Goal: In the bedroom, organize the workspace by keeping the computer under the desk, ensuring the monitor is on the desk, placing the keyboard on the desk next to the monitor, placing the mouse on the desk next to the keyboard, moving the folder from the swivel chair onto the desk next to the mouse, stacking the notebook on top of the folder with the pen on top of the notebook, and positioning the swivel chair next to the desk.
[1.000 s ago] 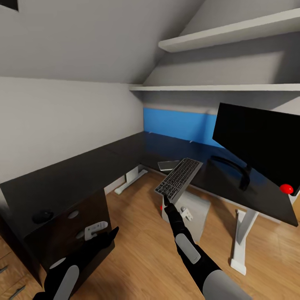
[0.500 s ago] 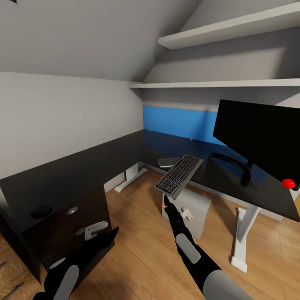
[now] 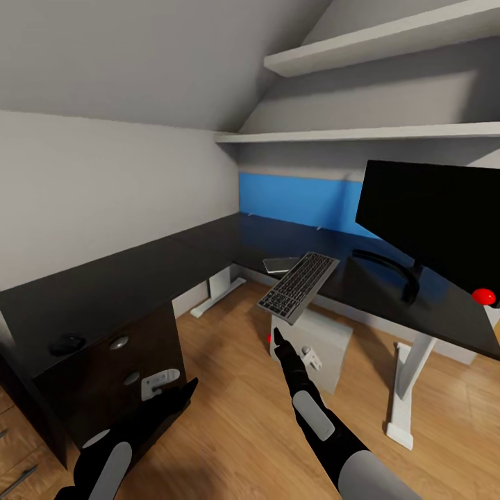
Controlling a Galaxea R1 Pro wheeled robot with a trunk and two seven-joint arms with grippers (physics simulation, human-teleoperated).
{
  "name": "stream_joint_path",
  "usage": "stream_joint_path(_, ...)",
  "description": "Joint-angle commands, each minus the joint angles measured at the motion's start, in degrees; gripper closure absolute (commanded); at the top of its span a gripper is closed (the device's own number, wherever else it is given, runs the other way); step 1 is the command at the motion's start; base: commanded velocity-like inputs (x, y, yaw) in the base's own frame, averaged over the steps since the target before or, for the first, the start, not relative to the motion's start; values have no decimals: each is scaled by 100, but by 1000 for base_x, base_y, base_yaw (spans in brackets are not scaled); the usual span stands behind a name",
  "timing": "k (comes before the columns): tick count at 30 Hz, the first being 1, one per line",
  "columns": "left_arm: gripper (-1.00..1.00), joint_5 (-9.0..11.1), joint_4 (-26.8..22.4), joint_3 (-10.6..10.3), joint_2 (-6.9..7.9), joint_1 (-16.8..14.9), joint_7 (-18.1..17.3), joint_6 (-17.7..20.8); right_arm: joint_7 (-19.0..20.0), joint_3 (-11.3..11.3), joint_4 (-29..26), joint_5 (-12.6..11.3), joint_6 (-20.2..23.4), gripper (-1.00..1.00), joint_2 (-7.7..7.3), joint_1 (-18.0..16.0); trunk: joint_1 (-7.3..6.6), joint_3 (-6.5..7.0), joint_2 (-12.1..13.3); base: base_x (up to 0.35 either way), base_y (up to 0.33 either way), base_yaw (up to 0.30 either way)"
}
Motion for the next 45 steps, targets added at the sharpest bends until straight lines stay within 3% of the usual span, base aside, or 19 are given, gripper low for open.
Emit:
stream_joint_path(1,-100,56,-6,-7,4,-3,37,19,31,25,7,-59,-35,-100,-4,-5,22,-24,-44,0,0,0)
stream_joint_path(8,-100,56,-6,-7,6,-3,37,20,20,35,3,-87,-29,-100,-9,0,176,-150,-325,0,0,0)
stream_joint_path(19,-100,73,2,-7,11,-3,37,80,31,35,11,-66,-34,-100,-9,0,176,-150,-325,7,0,0)
stream_joint_path(45,-100,74,3,-5,20,4,28,81,20,35,14,-60,-35,-100,-10,3,176,-150,-325,133,0,0)
